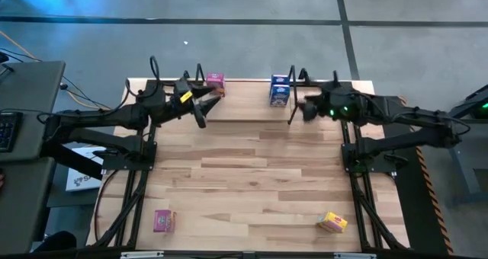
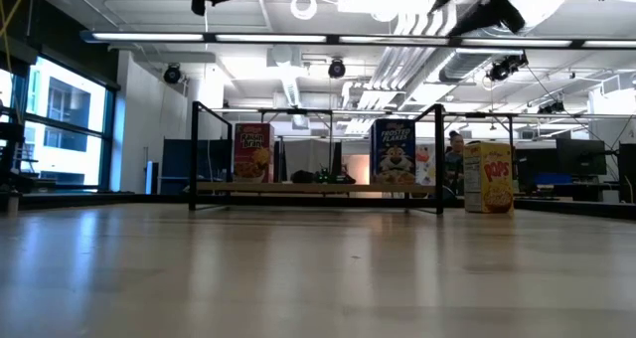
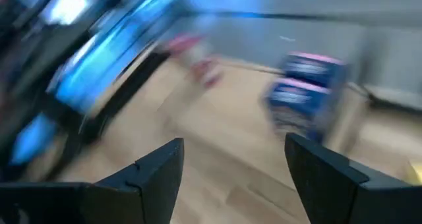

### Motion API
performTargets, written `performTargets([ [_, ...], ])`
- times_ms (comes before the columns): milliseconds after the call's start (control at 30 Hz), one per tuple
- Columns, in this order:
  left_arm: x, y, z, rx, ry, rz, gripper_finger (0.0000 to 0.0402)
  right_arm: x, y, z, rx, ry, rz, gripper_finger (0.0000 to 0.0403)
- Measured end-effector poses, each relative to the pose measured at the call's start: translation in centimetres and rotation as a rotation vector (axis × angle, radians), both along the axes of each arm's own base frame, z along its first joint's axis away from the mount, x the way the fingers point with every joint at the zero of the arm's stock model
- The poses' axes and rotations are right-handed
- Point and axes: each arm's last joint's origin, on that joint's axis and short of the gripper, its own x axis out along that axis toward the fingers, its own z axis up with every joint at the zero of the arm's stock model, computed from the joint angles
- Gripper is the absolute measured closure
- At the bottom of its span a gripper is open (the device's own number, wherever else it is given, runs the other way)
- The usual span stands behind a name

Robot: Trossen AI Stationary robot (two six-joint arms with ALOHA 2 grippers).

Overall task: Stack cereal on shelf
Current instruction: Put the top yellow cereal box on the shelf

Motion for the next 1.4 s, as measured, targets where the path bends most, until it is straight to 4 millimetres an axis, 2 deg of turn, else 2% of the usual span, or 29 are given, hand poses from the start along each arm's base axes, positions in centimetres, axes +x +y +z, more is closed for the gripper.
performTargets([
  [67,-0.1,0.5,-0.2,0.01,0.023,0.023,0.0193,-0.3,-1.2,-0.5,0.135,-0.063,-0.201,0.015],
  [200,-0.5,1.8,-0.5,-0.022,0.045,0.082,0.0193,-0.7,-3.6,-2.1,0.335,-0.075,-0.464,0.015],
  [400,-1.1,3.8,-0.6,-0.121,0.004,0.066,0.0193,-1.4,-6.8,-4.9,0.53,0.06,-0.734,0.015],
  [533,-1.4,4.7,-0.9,-0.157,0.021,0.009,0.0193,-2.3,-8.5,-5.9,0.609,0.077,-0.897,0.015],
  [733,-1.7,5.3,-1.2,-0.167,0.05,0.014,0.0193,-2.9,-10.5,-7.1,0.736,0.064,-1.036,0.015],
  [967,-1.9,5.5,-1.2,-0.169,0.053,0.002,0.0193,-2.3,-12.2,-8.4,0.84,0.045,-1.08,0.015],
  [1400,-1.9,5.5,-1.5,-0.182,0.08,-0.014,0.0193,-2.2,-12.7,-9.4,0.909,0.025,-1.221,0.015],
])
